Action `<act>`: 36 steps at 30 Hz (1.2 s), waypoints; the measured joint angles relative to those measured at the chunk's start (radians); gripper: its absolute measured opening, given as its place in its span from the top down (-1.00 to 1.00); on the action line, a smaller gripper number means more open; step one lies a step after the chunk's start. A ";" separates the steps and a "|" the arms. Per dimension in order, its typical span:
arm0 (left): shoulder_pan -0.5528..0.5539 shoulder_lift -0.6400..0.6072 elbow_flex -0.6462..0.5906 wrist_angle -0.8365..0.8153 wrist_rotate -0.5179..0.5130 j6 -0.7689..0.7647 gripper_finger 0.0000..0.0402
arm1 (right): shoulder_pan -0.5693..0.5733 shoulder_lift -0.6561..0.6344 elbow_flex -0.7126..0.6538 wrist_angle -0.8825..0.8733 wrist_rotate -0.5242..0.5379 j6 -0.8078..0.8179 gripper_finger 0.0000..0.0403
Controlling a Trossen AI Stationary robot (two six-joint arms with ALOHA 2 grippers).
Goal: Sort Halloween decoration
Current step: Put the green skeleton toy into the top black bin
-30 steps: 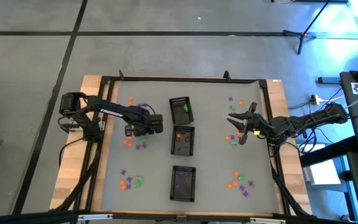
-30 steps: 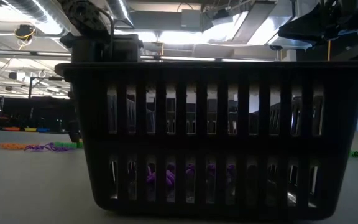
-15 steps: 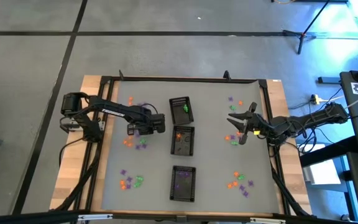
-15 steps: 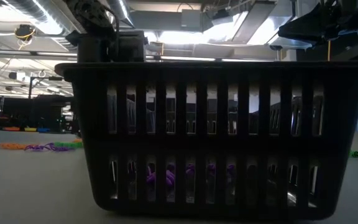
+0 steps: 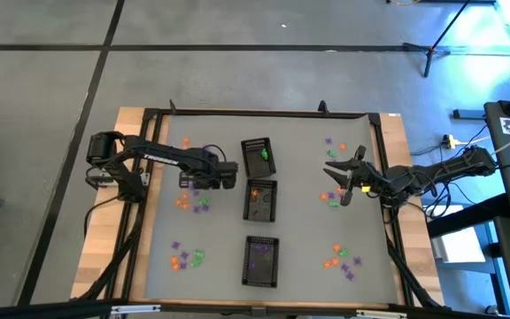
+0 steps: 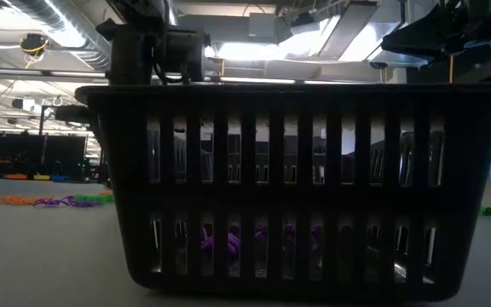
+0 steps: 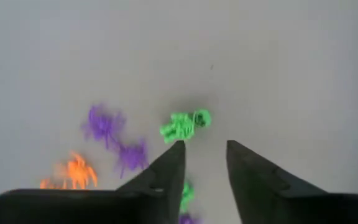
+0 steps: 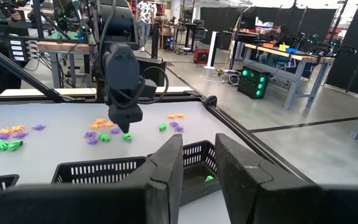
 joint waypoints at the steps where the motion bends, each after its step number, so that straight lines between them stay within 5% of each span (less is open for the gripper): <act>1: 0.002 0.000 -0.010 0.010 -0.012 0.033 0.36 | 0.000 0.000 0.000 0.000 0.000 0.000 0.54; 6: 0.032 0.000 -0.064 0.055 -0.016 0.095 0.15 | 0.000 0.000 0.000 0.000 0.000 0.000 0.54; 16: 0.103 -0.001 -0.144 0.211 0.056 0.334 0.12 | 0.000 0.000 0.000 0.000 0.000 0.000 0.54; 36: 0.078 -0.005 -0.168 0.194 0.127 0.400 0.12 | 0.000 0.000 0.000 0.000 0.000 0.000 0.54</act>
